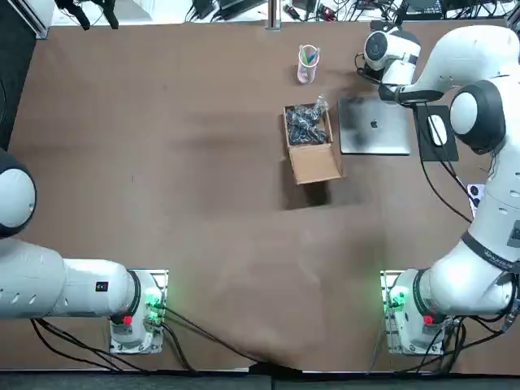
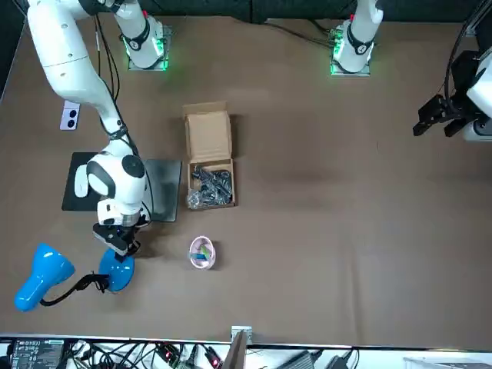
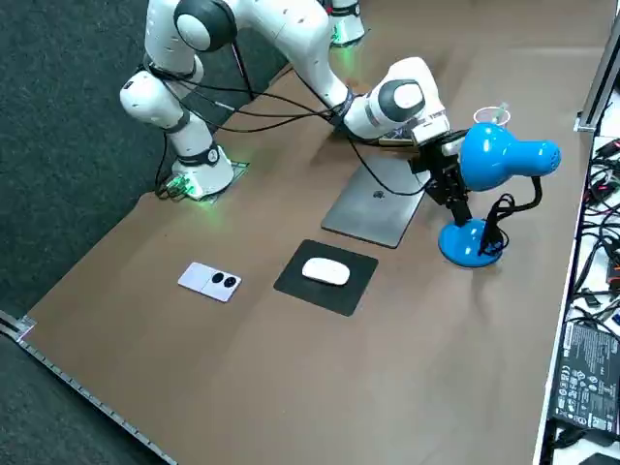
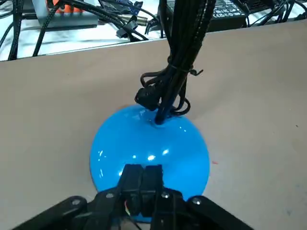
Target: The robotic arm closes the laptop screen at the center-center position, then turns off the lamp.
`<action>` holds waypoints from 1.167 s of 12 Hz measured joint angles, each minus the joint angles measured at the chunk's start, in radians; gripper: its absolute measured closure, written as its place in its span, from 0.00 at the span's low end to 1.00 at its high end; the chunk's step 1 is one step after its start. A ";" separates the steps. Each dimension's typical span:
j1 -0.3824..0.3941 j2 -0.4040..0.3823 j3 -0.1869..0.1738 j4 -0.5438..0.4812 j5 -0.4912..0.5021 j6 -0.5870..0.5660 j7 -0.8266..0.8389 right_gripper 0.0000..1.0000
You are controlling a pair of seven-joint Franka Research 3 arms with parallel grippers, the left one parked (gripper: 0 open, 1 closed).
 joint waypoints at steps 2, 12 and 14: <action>-0.001 0.001 0.000 0.001 0.000 0.002 0.001 0.98; -0.011 0.021 0.000 0.029 -0.026 0.019 0.001 0.98; -0.011 0.021 0.000 0.029 -0.026 0.019 0.001 0.98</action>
